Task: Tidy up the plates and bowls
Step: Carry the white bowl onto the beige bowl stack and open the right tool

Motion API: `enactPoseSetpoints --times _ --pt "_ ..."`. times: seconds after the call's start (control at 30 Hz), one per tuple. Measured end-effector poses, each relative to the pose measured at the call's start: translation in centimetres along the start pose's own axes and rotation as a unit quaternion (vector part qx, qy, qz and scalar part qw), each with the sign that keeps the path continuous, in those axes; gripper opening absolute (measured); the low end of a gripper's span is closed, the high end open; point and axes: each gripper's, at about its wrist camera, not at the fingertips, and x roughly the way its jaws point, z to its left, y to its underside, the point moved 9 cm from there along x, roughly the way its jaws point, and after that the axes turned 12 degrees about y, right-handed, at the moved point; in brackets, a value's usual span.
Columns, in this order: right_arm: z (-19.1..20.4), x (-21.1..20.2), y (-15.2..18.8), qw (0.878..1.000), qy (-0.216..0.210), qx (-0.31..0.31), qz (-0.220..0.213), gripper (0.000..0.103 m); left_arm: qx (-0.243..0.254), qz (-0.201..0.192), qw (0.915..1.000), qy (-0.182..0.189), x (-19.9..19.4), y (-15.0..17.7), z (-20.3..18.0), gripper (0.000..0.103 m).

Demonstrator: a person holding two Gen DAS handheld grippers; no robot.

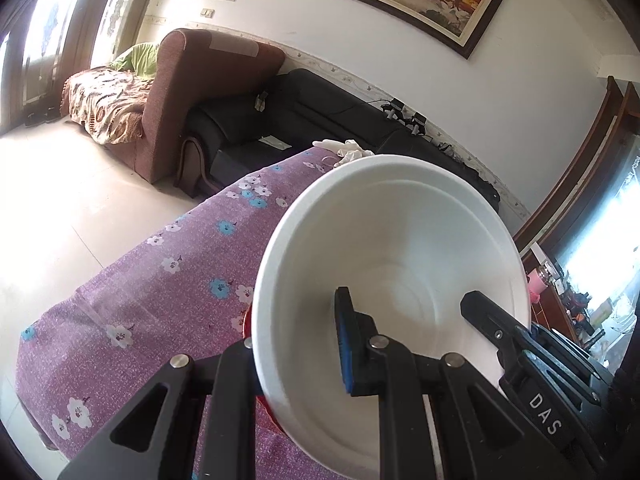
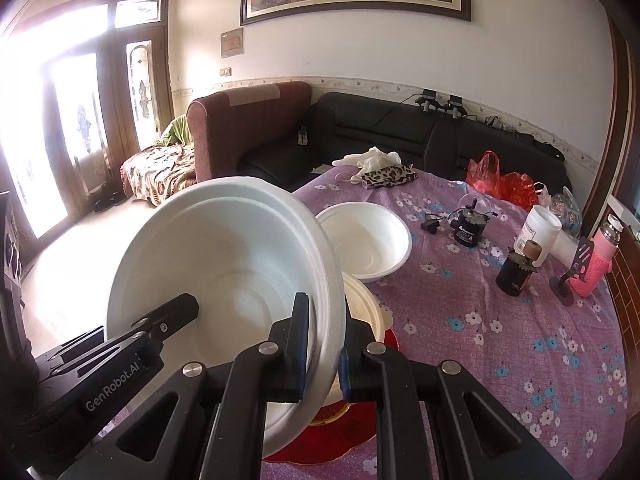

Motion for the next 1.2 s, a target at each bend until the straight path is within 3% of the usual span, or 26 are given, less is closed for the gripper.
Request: enactPoseSetpoints --times 0.57,0.83,1.1,1.2 --pt "0.3 3.1 -0.2 1.000 -0.016 0.008 0.025 0.016 0.016 0.008 0.9994 -0.028 1.5 -1.1 1.0 0.017" --pt "-0.3 5.0 0.0 0.997 -0.042 0.036 0.056 0.017 0.043 0.026 0.9982 -0.035 2.9 -1.8 0.3 0.033" --pt "-1.4 6.8 0.5 0.994 -0.046 0.058 0.083 0.017 0.057 0.032 0.9971 -0.040 3.7 -2.5 -0.1 0.061" --pt "-2.2 7.4 0.8 0.993 -0.038 0.068 0.086 0.018 0.054 0.028 0.9973 -0.042 3.4 -2.7 0.2 0.064"
